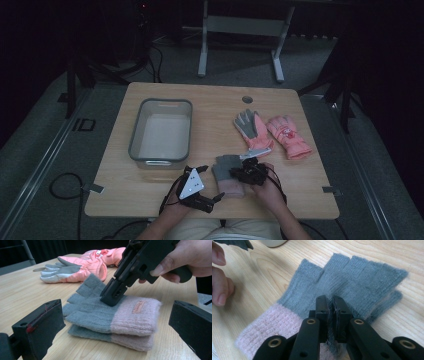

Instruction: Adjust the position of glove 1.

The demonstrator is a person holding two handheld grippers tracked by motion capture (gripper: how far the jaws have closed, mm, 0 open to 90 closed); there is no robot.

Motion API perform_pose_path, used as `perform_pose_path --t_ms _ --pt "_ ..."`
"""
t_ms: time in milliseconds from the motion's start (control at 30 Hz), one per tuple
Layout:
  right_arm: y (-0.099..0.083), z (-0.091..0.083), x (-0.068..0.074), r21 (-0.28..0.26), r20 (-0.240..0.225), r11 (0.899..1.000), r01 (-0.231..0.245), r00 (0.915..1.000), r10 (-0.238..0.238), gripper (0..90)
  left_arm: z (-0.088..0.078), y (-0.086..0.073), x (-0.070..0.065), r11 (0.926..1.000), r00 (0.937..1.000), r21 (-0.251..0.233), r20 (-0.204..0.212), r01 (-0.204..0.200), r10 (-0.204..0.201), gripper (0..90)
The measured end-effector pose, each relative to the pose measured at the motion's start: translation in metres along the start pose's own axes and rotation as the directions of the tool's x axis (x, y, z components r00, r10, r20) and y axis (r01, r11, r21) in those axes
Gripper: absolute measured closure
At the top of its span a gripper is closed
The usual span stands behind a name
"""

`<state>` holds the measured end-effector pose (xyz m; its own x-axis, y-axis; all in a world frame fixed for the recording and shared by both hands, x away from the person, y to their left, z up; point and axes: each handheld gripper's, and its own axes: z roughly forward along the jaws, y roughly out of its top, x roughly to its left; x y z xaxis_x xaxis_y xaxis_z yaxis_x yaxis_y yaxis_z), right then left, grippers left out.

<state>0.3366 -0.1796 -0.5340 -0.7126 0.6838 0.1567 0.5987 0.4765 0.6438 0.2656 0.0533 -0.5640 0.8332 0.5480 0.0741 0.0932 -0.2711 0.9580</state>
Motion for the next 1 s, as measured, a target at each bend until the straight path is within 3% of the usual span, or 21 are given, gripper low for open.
perform_pose_path --t_ms 200,333,533,700,867,1000 --pt "-0.005 0.004 -0.002 -0.004 0.0 1.0 -0.003 1.0 0.003 74.8 0.002 0.002 -0.003 0.9997 0.9997 0.005 -0.001 0.023 -0.023 0.0" --pt "-0.005 0.002 -0.003 -0.011 0.003 1.0 -0.006 1.0 0.006 71.5 0.004 0.001 -0.003 0.9996 0.9999 0.025 0.008 0.013 -0.014 0.0" --pt "-0.003 -0.007 -0.003 -0.021 0.02 1.0 0.012 0.9997 -0.012 68.2 0.005 0.002 -0.001 0.9992 0.9997 0.038 0.022 0.012 -0.013 0.0" --pt "-0.001 -0.021 -0.011 -0.05 0.042 0.999 0.013 0.999 -0.01 63.8 0.007 0.005 0.001 0.9979 0.9991 0.065 0.041 0.003 -0.005 0.0" --pt "-0.001 -0.034 -0.025 -0.069 0.061 0.998 -0.003 0.9981 0.007 61.1 0.012 0.012 0.006 0.9913 0.9974 0.125 0.054 0.041 -0.049 0.0" --pt "0.001 -0.043 -0.036 -0.078 0.064 0.997 0.012 0.9979 -0.007 59.4 0.02 0.018 0.007 0.9762 0.9955 0.212 0.071 0.047 -0.064 0.0"
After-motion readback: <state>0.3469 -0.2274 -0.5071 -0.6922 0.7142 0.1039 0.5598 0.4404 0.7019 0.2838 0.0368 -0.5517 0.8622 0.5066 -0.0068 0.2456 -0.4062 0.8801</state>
